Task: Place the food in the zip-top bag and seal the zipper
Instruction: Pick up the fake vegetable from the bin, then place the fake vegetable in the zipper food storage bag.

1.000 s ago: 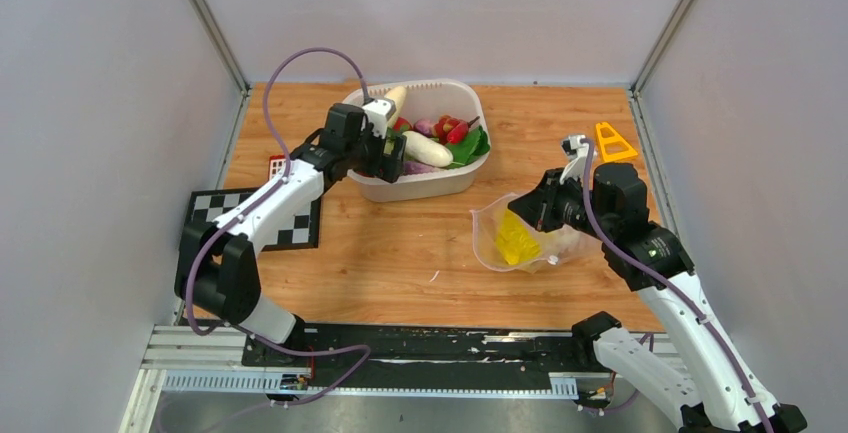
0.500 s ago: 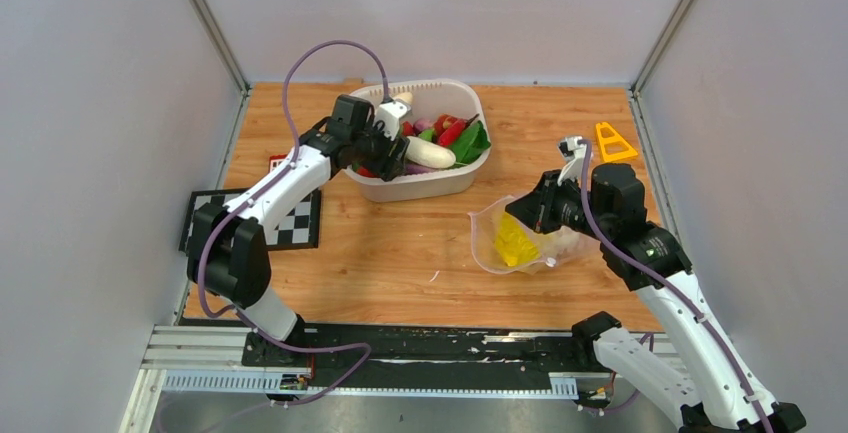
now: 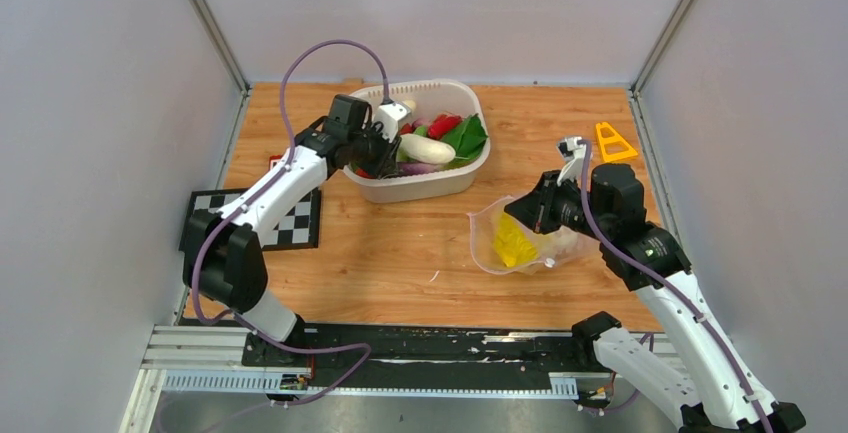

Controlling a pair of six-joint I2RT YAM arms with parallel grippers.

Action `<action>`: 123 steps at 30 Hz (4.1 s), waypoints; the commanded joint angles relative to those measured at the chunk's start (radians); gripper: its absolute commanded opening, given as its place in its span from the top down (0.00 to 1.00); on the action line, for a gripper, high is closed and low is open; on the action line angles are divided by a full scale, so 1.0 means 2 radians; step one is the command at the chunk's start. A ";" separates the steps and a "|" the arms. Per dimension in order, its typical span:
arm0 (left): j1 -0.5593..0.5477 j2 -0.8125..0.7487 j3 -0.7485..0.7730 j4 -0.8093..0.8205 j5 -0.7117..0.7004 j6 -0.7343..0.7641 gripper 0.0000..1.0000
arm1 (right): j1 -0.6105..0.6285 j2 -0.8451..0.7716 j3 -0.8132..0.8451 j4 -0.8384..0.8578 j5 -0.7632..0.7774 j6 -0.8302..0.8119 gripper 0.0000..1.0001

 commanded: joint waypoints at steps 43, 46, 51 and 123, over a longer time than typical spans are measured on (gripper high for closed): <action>-0.140 -0.299 -0.057 -0.021 0.104 -0.130 0.82 | -0.001 -0.002 -0.020 0.071 0.015 0.043 1.00; -0.183 -0.317 -0.079 -0.013 0.073 -0.161 0.83 | -0.001 -0.006 -0.023 0.073 0.023 0.045 1.00; -0.234 -0.312 -0.103 0.001 0.014 -0.204 0.83 | -0.001 -0.004 -0.026 0.079 0.019 0.051 1.00; -0.396 -0.017 0.048 0.150 -0.172 -0.312 0.41 | -0.001 -0.104 -0.117 0.151 0.089 0.208 1.00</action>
